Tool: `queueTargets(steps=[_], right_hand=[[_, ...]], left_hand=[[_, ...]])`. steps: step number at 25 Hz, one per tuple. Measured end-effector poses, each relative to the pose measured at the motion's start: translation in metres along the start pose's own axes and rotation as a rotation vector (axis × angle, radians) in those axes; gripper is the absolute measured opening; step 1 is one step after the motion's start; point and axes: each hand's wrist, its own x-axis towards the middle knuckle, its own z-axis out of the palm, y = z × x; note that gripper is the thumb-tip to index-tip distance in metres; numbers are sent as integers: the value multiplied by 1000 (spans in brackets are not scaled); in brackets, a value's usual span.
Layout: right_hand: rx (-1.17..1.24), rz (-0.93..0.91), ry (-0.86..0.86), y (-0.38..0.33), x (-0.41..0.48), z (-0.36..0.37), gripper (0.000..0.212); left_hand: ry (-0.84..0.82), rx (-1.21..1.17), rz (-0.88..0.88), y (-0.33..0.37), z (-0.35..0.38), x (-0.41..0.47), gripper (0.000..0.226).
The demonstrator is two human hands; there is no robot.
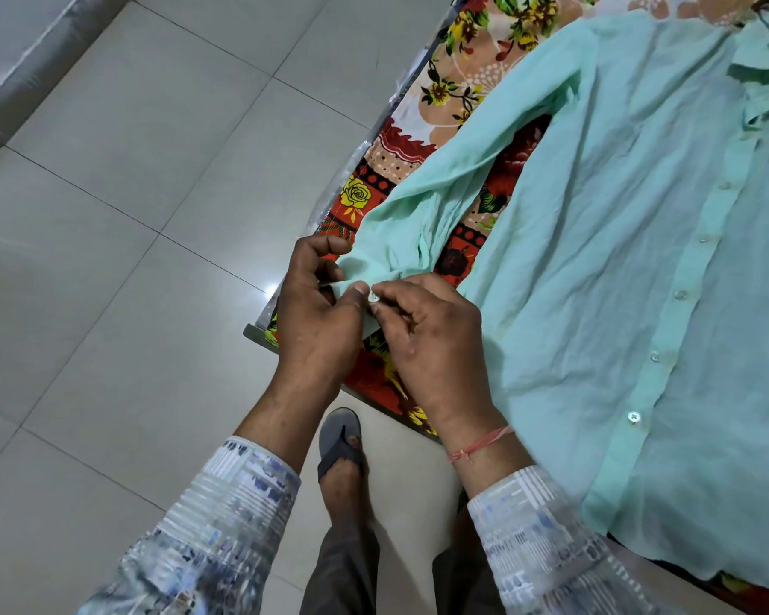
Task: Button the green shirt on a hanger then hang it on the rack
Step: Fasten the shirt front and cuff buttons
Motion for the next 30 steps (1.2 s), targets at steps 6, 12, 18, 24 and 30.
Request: queueTargets(steps=[6, 12, 18, 24, 30], right_hand=[[-55, 11, -121, 6, 6, -5, 12], [-40, -18, -278, 13, 15, -20, 10], [-96, -78, -339, 17, 23, -27, 3], [-148, -30, -405, 15, 30, -21, 6], [-34, 39, 13, 7, 11, -13, 13]], left_hand=[[-216, -39, 8, 1, -16, 5, 54], [-295, 25, 89, -1, -19, 7, 48], [-338, 94, 137, -4, -17, 3, 46], [-166, 35, 93, -8, -14, 1, 44], [-69, -7, 91, -6, -3, -5, 45]])
